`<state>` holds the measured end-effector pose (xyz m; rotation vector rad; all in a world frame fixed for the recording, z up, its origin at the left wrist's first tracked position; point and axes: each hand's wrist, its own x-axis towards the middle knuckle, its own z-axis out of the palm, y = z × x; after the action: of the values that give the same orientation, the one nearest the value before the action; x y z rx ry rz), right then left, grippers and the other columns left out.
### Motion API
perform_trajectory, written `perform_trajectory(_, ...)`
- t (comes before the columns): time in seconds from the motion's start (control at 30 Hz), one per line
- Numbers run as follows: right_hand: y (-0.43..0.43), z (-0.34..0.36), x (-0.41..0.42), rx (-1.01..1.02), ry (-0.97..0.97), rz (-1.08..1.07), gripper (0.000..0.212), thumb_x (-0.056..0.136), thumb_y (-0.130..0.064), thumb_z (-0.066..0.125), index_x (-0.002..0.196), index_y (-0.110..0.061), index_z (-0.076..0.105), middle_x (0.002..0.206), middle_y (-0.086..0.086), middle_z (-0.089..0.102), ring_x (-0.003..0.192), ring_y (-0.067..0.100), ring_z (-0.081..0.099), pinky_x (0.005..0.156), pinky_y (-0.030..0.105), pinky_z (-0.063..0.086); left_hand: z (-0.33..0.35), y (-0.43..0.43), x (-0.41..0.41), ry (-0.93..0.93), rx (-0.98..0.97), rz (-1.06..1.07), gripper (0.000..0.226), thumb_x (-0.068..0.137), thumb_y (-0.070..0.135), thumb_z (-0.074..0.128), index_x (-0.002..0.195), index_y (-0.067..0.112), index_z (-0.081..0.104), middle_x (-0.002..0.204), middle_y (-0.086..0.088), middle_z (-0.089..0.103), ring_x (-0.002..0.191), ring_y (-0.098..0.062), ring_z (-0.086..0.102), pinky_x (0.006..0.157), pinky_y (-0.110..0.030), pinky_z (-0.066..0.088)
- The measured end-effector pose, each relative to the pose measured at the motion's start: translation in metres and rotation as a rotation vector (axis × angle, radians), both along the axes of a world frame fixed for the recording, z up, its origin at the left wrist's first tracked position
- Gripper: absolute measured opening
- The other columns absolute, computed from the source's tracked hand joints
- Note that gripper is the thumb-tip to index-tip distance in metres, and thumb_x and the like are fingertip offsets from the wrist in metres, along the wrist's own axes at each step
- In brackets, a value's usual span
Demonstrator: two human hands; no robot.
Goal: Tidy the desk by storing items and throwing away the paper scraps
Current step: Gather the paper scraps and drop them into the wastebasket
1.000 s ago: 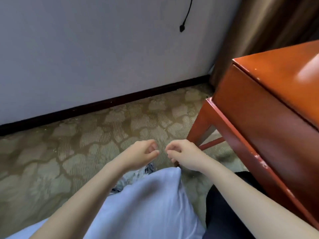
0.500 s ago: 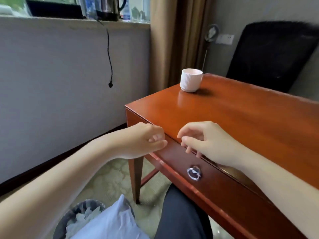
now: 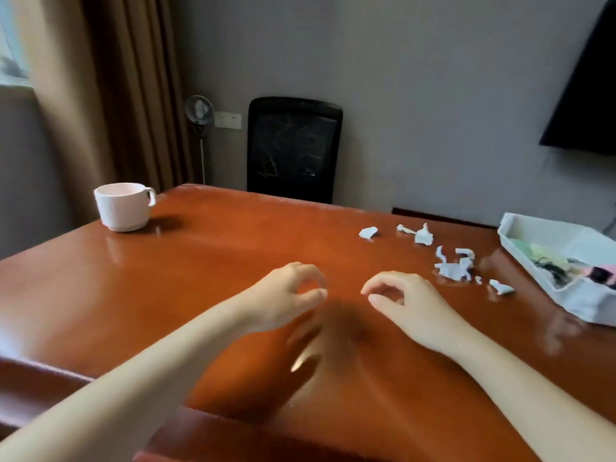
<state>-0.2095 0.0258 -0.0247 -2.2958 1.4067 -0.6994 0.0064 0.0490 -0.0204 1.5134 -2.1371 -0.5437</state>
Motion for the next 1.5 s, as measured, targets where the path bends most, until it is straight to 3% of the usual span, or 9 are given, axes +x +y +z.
perform_trajectory(0.13, -0.025, -0.018, -0.062, -0.089, 0.089, -0.326, 0.019, 0.094, -0.033, 0.051, 0.109, -0.029, 0.060, 0.125, -0.010, 0.052, 0.122, 0.011, 0.043, 0.102, 0.027, 0.035, -0.020, -0.044, -0.060, 0.033, -0.029, 0.010, 0.030, 0.094, 0.034, 0.050, 0.120, 0.020, 0.054, 0.128, -0.002, 0.049, 0.121, -0.019, 0.046, 0.103, -0.028, 0.035)
perform_trajectory(0.3, -0.050, -0.033, -0.116, -0.168, 0.214, -0.611, 0.046, 0.090, -0.048, 0.049, 0.131, -0.028, 0.046, 0.143, -0.002, 0.037, 0.132, 0.021, 0.030, 0.106, 0.040, 0.029, -0.036, -0.091, -0.105, -0.295, -0.117, 0.130, 0.050, 0.092, 0.048, 0.044, 0.136, 0.027, 0.035, 0.150, 0.000, 0.028, 0.138, -0.024, 0.027, 0.114, -0.045, 0.017)
perform_trajectory(0.5, -0.095, -0.040, -0.128, 0.029, 0.209, -0.669, 0.082, 0.080, -0.071, 0.044, 0.146, -0.031, 0.016, 0.159, 0.002, 0.003, 0.147, 0.027, 0.000, 0.113, 0.052, 0.012, -0.048, -0.149, -0.126, -0.322, -0.065, 0.321, 0.073, 0.086, 0.066, 0.037, 0.145, 0.027, 0.019, 0.159, -0.008, 0.006, 0.146, -0.031, 0.007, 0.115, -0.052, 0.008)
perform_trajectory(0.83, -0.164, -0.037, -0.134, 0.070, 0.199, -0.647, 0.098, 0.075, -0.076, 0.046, 0.150, -0.031, 0.001, 0.160, 0.001, -0.007, 0.147, 0.024, -0.007, 0.117, 0.049, 0.010, -0.047, -0.235, -0.170, -0.224, -0.066, 0.390, 0.089, 0.080, 0.075, 0.038, 0.149, 0.031, 0.004, 0.160, -0.008, 0.001, 0.146, -0.033, 0.005, 0.115, -0.054, 0.012)
perform_trajectory(1.1, -0.202, -0.044, -0.139, 0.039, 0.215, -0.563, 0.087, 0.080, -0.072, 0.045, 0.148, -0.033, 0.010, 0.160, -0.001, 0.006, 0.147, 0.024, 0.008, 0.116, 0.045, 0.015, -0.050, -0.288, -0.193, -0.208, -0.134, 0.277, 0.081, 0.083, 0.071, 0.038, 0.148, 0.033, 0.009, 0.159, -0.004, 0.011, 0.145, -0.031, 0.014, 0.115, -0.052, 0.015)
perform_trajectory(1.23, -0.213, -0.044, -0.140, -0.029, 0.216, -0.504, 0.063, 0.089, -0.058, 0.045, 0.144, -0.033, 0.028, 0.152, -0.006, 0.030, 0.139, 0.019, 0.029, 0.112, 0.039, 0.027, -0.047, -0.304, -0.203, -0.163, -0.180, 0.121, 0.068, 0.087, 0.062, 0.041, 0.146, 0.038, 0.015, 0.157, -0.002, 0.019, 0.143, -0.028, 0.021, 0.115, -0.053, 0.015)
perform_trajectory(1.37, -0.223, -0.044, -0.141, -0.067, 0.176, -0.458, 0.041, 0.095, -0.039, 0.046, 0.135, -0.032, 0.046, 0.143, -0.008, 0.045, 0.130, 0.013, 0.040, 0.105, 0.031, 0.036, -0.046, -0.317, -0.209, -0.245, -0.221, 0.001, 0.059, 0.090, 0.060, 0.038, 0.143, 0.044, 0.021, 0.155, 0.002, 0.023, 0.143, -0.024, 0.020, 0.113, -0.059, 0.000)
perform_trajectory(1.5, -0.231, -0.043, -0.142, -0.114, 0.164, -0.448, 0.030, 0.097, -0.027, 0.044, 0.123, -0.027, 0.059, 0.129, -0.006, 0.056, 0.115, 0.012, 0.049, 0.096, 0.027, 0.038, -0.049, -0.327, -0.209, -0.257, -0.161, -0.083, 0.048, 0.091, 0.055, 0.040, 0.137, 0.043, 0.035, 0.151, 0.003, 0.030, 0.140, -0.022, 0.025, 0.114, -0.055, 0.006)
